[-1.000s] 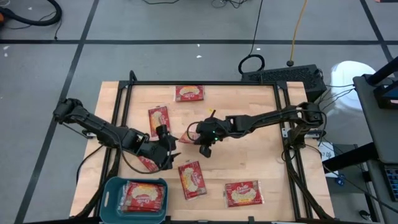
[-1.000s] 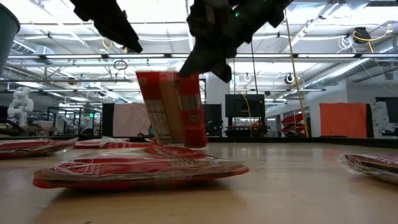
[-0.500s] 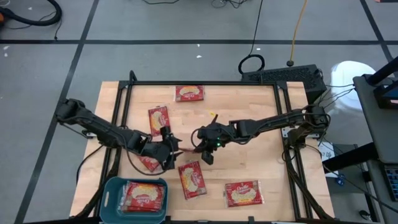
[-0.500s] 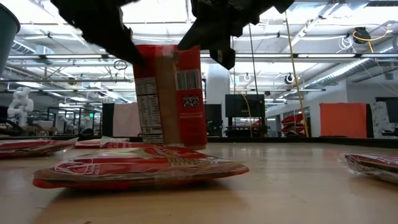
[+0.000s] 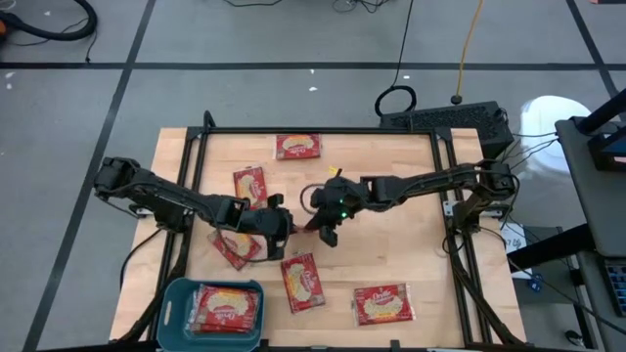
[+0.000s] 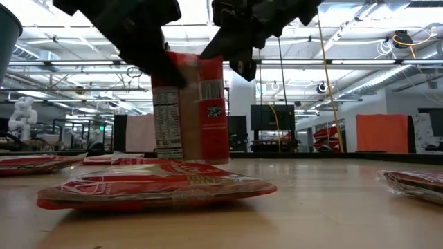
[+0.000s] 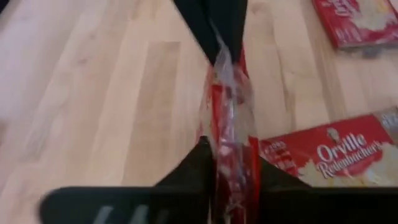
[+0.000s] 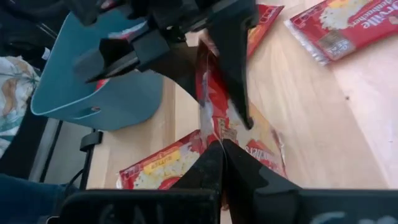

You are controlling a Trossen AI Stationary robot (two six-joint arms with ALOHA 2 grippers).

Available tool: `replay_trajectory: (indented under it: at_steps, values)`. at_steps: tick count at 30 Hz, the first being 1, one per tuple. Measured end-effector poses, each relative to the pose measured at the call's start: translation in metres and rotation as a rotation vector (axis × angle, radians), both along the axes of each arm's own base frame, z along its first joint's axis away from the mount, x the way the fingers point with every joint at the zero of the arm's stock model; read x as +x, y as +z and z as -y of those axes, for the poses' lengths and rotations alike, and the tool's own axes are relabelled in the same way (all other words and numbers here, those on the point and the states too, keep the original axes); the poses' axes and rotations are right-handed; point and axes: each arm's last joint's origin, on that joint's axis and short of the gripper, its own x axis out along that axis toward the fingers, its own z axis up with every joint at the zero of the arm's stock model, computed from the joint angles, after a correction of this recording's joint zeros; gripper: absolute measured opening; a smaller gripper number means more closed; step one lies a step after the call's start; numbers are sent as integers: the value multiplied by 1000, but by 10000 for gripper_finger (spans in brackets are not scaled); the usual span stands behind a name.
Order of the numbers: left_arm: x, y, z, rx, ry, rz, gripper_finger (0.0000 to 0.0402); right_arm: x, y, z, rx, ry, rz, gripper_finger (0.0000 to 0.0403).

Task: Sort popcorn bags into baskets
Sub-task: Put the popcorn sachet into the bin

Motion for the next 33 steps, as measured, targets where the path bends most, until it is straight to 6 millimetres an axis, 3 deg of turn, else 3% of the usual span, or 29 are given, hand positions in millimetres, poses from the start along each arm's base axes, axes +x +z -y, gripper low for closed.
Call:
replay_trajectory:
  at_steps: [2, 5, 9, 13, 24, 26, 33]
  values:
    - [1, 2, -5, -21, 29, 10, 20, -1, 2, 8, 18, 36, 12, 2]
    - [0, 7, -12, -41, 65, 34, 32, -8, 13, 18, 6, 61, 32, 20]
    - [-2, 23, -20, -69, 103, 124, 43, -28, 38, 36, -88, 75, 94, 66]
    - [-7, 40, -34, -142, 190, 220, 20, -50, 66, 60, -164, 26, 174, 117]
    - [-21, 104, -72, -184, 378, 711, 36, -111, 115, 110, -298, -159, 298, 182]
    - [-23, 111, -77, -171, 403, 773, 29, -122, 116, 118, -315, -193, 290, 186]
    - [-25, 125, -94, -149, 470, 933, 22, -144, 90, 125, -270, -264, 292, 189]
